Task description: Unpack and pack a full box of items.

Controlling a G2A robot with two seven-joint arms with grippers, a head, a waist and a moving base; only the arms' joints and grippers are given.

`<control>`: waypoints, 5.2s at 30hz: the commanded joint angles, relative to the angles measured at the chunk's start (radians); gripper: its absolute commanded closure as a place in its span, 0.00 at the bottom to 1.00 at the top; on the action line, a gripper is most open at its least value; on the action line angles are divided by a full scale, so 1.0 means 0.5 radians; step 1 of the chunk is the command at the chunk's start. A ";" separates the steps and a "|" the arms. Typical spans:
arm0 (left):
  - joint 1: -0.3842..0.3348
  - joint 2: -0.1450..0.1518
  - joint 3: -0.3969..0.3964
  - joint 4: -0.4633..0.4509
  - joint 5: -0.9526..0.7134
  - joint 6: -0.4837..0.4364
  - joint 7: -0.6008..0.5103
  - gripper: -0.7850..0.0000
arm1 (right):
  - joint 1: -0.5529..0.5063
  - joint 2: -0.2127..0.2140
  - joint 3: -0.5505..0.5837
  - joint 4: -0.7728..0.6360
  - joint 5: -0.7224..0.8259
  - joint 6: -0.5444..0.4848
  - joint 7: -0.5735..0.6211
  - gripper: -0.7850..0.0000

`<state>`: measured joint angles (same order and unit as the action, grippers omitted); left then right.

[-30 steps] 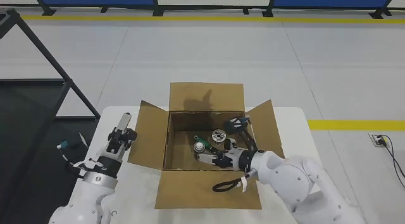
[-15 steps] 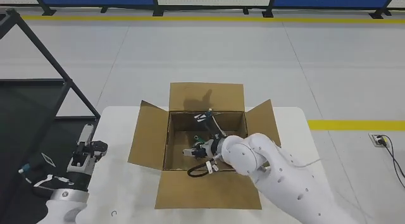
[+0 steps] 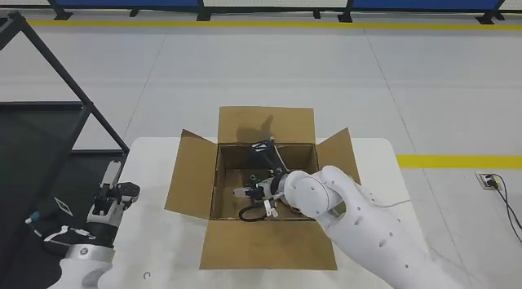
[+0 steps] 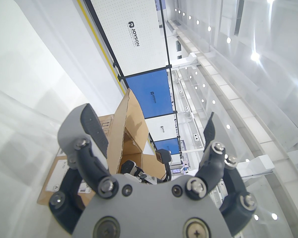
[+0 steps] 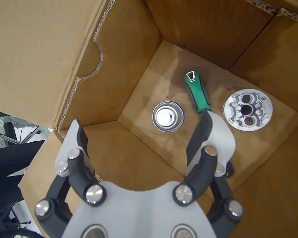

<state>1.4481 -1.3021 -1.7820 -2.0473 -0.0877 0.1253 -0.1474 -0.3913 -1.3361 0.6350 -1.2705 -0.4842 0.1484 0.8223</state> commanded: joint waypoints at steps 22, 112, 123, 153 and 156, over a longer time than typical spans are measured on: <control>-0.048 0.003 -0.008 0.041 -0.015 0.069 0.046 0.00 | 0.209 -0.311 -0.312 0.590 -0.232 0.107 -0.017 0.20; -0.048 0.003 -0.008 0.041 -0.015 0.069 0.046 0.00 | -1.270 0.067 1.554 -2.159 -1.698 0.282 0.601 1.00; -0.048 0.003 -0.008 0.041 -0.015 0.069 0.046 0.00 | -1.304 0.062 1.666 -2.001 -1.613 0.363 0.531 1.00; -0.048 0.003 -0.008 0.041 -0.015 0.069 0.046 0.00 | -1.282 0.079 1.921 -1.203 -1.772 0.498 0.597 1.00; -0.048 0.003 -0.008 0.041 -0.015 0.069 0.046 0.00 | -1.309 0.078 1.922 -1.177 -1.769 0.488 0.545 1.00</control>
<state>1.4239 -1.3003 -1.7859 -2.0270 -0.0954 0.1600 -0.1243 -1.0369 -1.2968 1.5956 -1.8683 -1.3701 0.3951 1.1147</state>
